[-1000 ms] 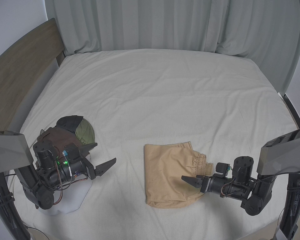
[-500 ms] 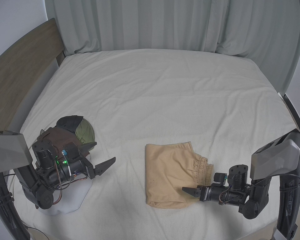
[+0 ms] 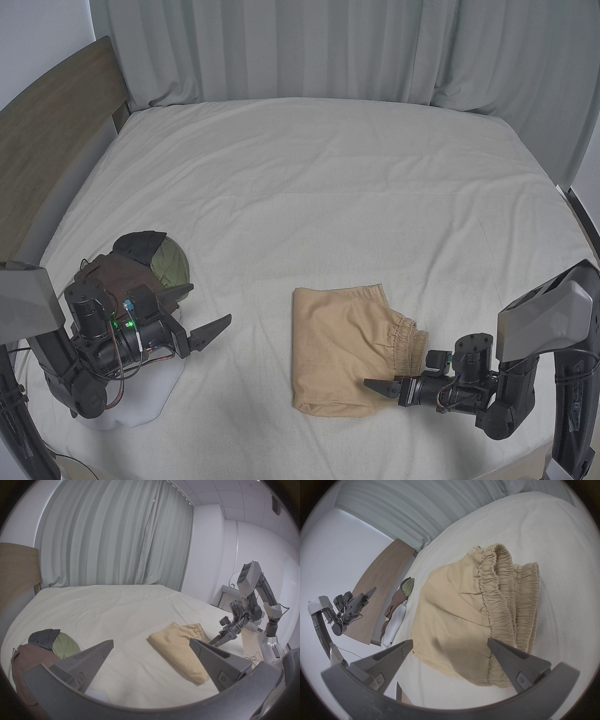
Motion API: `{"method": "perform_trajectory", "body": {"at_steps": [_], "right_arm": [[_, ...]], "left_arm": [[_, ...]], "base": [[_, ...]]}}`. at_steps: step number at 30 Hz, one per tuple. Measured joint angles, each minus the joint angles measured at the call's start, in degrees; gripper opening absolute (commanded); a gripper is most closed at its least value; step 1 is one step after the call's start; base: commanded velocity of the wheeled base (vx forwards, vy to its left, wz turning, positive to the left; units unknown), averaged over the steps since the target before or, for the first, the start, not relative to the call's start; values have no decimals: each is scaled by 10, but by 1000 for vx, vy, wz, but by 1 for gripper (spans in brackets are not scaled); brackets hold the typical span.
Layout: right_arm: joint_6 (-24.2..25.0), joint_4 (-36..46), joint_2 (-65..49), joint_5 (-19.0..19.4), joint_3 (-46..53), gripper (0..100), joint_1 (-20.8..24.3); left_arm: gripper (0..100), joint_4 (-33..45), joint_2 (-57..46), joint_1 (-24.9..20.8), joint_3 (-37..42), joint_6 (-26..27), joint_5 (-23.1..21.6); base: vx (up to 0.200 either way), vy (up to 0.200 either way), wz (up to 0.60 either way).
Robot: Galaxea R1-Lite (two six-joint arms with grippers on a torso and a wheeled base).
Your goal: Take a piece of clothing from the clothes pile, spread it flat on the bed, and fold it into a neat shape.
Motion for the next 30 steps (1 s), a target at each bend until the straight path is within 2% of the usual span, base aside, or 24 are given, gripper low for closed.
{"method": "perform_trajectory", "body": {"at_steps": [6, 14, 17, 30], "right_arm": [[2, 2, -22, -3, -17, 100, -1], [7, 1, -46, -46, -86, 100, -17], [10, 1, -47, -50, -99, 100, -25], [10, 0, 13, -88, -140, 100, -36]], "left_arm": [[100, 0, 0, 0, 0, 0, 0], [100, 0, 0, -1, 0, 0, 0], [100, 0, 0, -1, 0, 0, 0], [100, 0, -4, -1, -1, 1, 0]], "base": [[0, 0, 0], [0, 0, 0], [0, 0, 0], [0, 0, 0]]}}
